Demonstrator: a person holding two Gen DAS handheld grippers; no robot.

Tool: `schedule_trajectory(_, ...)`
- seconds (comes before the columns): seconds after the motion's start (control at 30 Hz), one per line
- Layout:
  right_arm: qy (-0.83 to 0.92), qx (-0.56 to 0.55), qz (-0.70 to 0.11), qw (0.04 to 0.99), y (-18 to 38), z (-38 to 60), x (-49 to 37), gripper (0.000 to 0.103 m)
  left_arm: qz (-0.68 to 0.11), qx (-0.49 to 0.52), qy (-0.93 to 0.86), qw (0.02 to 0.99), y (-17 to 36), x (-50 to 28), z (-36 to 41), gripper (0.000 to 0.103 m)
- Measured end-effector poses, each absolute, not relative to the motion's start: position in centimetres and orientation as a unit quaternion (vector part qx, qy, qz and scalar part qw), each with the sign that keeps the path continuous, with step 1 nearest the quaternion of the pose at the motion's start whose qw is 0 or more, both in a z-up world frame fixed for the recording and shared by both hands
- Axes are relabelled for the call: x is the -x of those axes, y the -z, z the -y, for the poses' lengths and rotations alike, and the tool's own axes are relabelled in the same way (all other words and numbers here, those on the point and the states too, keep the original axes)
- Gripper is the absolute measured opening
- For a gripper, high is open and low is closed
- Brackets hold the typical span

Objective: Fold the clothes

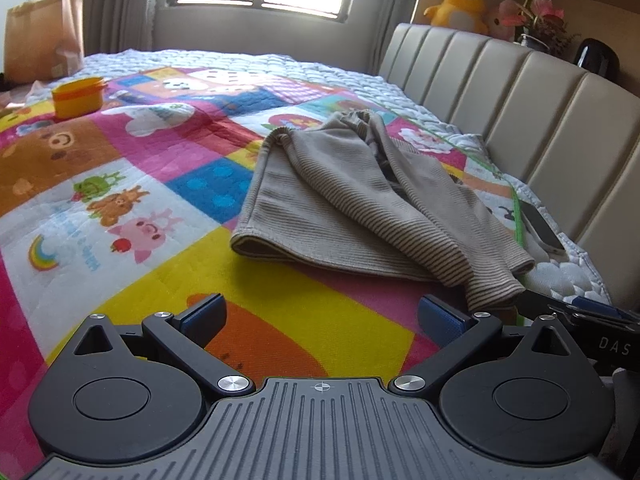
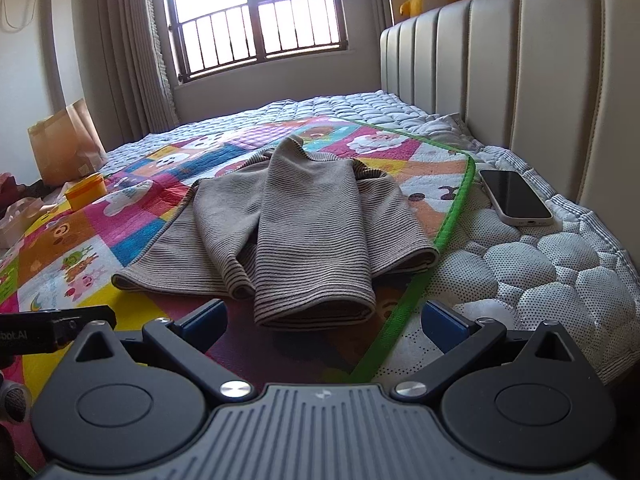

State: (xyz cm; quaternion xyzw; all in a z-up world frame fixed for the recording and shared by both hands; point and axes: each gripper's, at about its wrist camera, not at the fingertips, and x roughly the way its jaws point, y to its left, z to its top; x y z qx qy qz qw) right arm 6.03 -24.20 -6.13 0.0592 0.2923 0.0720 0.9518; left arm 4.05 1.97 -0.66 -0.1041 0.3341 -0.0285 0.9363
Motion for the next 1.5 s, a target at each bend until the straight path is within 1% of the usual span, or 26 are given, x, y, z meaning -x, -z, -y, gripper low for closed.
schedule_trajectory(0.2, -0.074, -0.098, -0.297, 0.947, 6.4, 25.6, -8.1, 0.103, -0.337, 0.166, 0.063, 0.925, 0.7, -6.5, -3.0, 0.103)
schedule_trajectory(0.4, -0.083, -0.130, -0.290, 0.944, 6.3, 26.7, -10.1, 0.103, -0.359, 0.152, 0.062, 0.919, 0.8, -9.2, -2.3, 0.103)
schedule_trajectory(0.57, -0.081, -0.149, -0.290, 0.942, 6.4, 27.6, -11.6, 0.103, -0.382, 0.192, 0.092, 0.899, 1.3, -11.4, -2.8, 0.103)
schedule_trajectory(0.73, -0.083, -0.175, -0.295, 0.936, 7.1, 28.6, -13.1, 0.103, -0.372, 0.191, 0.138, 0.898, 0.6, -13.5, -2.1, 0.103)
schedule_trajectory(0.83, -0.089, -0.195, -0.310, 0.926, 7.8, 28.8, -14.5, 0.103, -0.372, 0.216, 0.150, 0.890, 0.8, -15.2, -2.4, 0.102)
schedule_trajectory(0.87, -0.094, -0.200, -0.313, 0.924, 8.0, 28.8, -14.9, 0.103, -0.377, 0.231, 0.155, 0.884, 1.0, -15.9, -2.6, 0.100)
schedule_trajectory(0.93, -0.102, -0.206, -0.313, 0.922, 8.2, 28.6, -15.7, 0.103, -0.394, 0.261, 0.167, 0.865, 1.8, -17.5, -3.0, 0.089)
schedule_trajectory(0.97, -0.106, -0.208, -0.312, 0.921, 8.3, 28.4, -16.1, 0.103, -0.403, 0.276, 0.172, 0.856, 2.1, -18.3, -3.2, 0.080)
schedule_trajectory(1.0, -0.111, -0.211, -0.311, 0.920, 8.5, 28.3, -16.6, 0.103, -0.409, 0.280, 0.168, 0.852, 2.6, -19.3, -3.1, 0.077)
schedule_trajectory(1.13, -0.119, -0.229, -0.313, 0.914, 9.5, 28.3, -18.7, 0.103, -0.426, 0.282, 0.146, 0.847, 4.3, -22.1, -2.9, 0.076)
schedule_trajectory(1.27, -0.127, -0.267, -0.306, 0.905, 9.7, 29.8, -19.5, 0.103, -0.438, 0.327, 0.164, 0.821, 5.7, -24.5, -2.2, 0.075)
schedule_trajectory(1.33, -0.126, -0.272, -0.295, 0.908, 8.9, 30.8, -19.3, 0.103, -0.438, 0.354, 0.176, 0.807, 5.9, -25.5, -1.8, 0.059)
schedule_trajectory(1.37, -0.120, -0.265, -0.289, 0.912, 8.5, 31.2, -19.2, 0.103, -0.436, 0.359, 0.180, 0.805, 5.9, -26.1, -1.7, 0.045)
schedule_trajectory(1.4, -0.115, -0.259, -0.284, 0.916, 8.1, 31.6, -19.0, 0.103, -0.434, 0.363, 0.185, 0.804, 5.8, -26.6, -1.5, 0.028)
schedule_trajectory(1.43, -0.110, -0.253, -0.278, 0.920, 7.6, 32.0, -18.9, 0.103, -0.431, 0.368, 0.189, 0.802, 5.8, -27.1, -1.4, 0.022)
schedule_trajectory(1.5, -0.096, -0.233, -0.267, 0.930, 6.7, 32.7, -18.6, 0.103, -0.409, 0.381, 0.197, 0.806, 4.9, -28.1, -1.8, 0.017)
